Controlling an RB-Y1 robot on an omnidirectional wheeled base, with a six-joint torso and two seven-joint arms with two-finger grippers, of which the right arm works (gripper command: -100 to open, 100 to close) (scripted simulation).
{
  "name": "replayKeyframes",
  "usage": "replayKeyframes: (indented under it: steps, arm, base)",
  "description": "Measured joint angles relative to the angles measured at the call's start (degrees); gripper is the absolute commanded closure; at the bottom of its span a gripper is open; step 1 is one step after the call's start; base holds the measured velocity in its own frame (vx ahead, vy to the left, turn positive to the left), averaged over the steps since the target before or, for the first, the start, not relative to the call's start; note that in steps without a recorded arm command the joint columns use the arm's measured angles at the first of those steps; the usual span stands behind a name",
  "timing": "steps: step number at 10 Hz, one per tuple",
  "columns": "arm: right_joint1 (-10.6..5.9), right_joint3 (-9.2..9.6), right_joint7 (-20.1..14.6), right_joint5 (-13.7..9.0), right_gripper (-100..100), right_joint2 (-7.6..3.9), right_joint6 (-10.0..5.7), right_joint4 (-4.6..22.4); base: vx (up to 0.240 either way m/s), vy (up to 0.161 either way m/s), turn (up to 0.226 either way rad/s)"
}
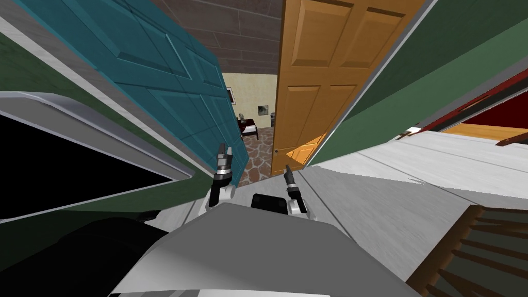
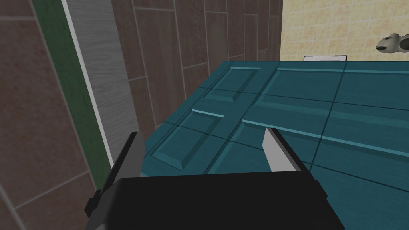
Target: Push the door open
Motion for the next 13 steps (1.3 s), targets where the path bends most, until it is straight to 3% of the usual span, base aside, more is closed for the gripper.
replayKeyframes:
  steps: [4,13]
  arm:
    - [-1.66,1.08,0.1,-0.8,-100,0.01,-1.55,5.7]
    - [-4.36,3.31,0.4,-2.4,-100,0.16,-3.8,15.4]
  base:
    - [0.083,-0.048,0.084]
    - [0.087,-0.064,0.077]
